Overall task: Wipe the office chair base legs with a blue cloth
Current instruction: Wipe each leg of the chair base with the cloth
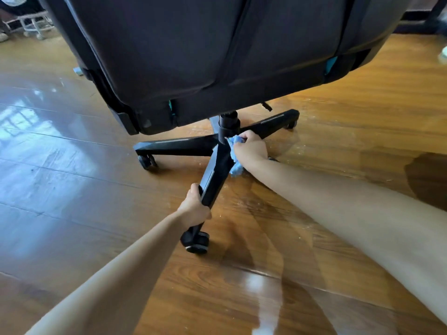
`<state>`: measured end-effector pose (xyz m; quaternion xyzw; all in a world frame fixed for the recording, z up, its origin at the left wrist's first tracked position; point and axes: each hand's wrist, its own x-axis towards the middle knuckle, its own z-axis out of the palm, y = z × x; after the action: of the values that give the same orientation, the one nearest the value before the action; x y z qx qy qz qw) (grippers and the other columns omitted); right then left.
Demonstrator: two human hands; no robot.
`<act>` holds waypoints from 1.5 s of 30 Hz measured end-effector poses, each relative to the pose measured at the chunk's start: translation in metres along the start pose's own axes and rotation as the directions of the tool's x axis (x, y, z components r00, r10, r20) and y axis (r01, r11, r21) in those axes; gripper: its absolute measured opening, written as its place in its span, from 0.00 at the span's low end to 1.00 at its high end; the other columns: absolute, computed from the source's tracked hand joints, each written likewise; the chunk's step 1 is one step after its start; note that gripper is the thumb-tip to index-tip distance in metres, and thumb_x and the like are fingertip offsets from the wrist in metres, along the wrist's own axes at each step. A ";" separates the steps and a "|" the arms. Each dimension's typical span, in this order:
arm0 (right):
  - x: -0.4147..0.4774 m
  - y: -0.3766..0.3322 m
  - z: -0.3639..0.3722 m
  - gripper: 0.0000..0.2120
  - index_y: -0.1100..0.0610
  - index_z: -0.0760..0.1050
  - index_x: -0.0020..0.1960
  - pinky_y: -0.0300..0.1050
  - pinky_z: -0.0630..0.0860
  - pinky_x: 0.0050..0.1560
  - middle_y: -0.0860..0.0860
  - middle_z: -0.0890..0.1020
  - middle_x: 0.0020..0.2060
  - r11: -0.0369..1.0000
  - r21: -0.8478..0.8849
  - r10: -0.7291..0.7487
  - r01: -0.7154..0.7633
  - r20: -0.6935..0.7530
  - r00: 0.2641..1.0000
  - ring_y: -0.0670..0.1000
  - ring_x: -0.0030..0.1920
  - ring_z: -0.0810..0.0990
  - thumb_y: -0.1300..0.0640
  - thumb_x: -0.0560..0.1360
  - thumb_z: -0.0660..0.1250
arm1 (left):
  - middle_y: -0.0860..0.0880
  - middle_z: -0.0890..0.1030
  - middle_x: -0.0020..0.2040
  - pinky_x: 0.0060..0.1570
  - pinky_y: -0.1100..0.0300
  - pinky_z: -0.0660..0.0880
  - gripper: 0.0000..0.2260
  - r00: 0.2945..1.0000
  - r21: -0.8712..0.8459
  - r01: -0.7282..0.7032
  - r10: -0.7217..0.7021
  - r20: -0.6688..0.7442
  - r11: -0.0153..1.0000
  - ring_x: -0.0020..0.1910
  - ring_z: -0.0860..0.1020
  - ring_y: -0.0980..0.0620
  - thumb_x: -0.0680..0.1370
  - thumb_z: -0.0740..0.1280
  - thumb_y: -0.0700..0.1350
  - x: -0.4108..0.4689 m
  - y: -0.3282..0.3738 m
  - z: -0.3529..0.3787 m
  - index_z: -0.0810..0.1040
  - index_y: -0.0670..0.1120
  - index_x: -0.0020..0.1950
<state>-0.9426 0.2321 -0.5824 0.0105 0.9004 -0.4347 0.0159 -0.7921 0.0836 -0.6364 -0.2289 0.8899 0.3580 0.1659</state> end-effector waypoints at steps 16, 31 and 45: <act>0.000 0.008 -0.028 0.15 0.49 0.78 0.59 0.49 0.79 0.53 0.49 0.80 0.58 0.906 -0.166 -0.401 0.388 -0.054 0.914 0.52 0.53 0.81 0.62 0.78 0.61 | 0.46 0.75 0.56 0.48 0.50 0.73 0.39 0.994 0.409 -0.101 0.072 0.086 0.907 0.53 0.77 0.44 0.72 0.81 0.40 0.030 -0.053 -0.099 0.61 0.46 0.75; -0.029 0.058 -0.005 0.17 0.51 0.81 0.65 0.50 0.79 0.55 0.47 0.78 0.62 0.556 -0.426 -0.614 0.714 0.369 0.698 0.53 0.63 0.75 0.60 0.80 0.61 | 0.45 0.47 0.88 0.83 0.37 0.47 0.42 0.939 0.530 -0.162 0.295 -0.176 0.832 0.87 0.45 0.42 0.77 0.70 0.48 0.044 0.062 -0.014 0.52 0.52 0.87; -0.009 0.025 0.024 0.25 0.51 0.73 0.75 0.51 0.75 0.67 0.50 0.75 0.72 0.601 -0.461 -0.535 0.653 0.374 0.757 0.55 0.74 0.71 0.66 0.79 0.62 | 0.49 0.47 0.89 0.84 0.45 0.50 0.44 0.935 0.548 -0.084 0.256 -0.245 0.832 0.87 0.46 0.48 0.79 0.70 0.47 0.048 0.063 -0.010 0.47 0.48 0.88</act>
<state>-0.9327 0.2291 -0.6162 -0.3392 0.9314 -0.1261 -0.0385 -0.8671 0.1028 -0.6166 -0.1462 0.9854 0.0722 0.0490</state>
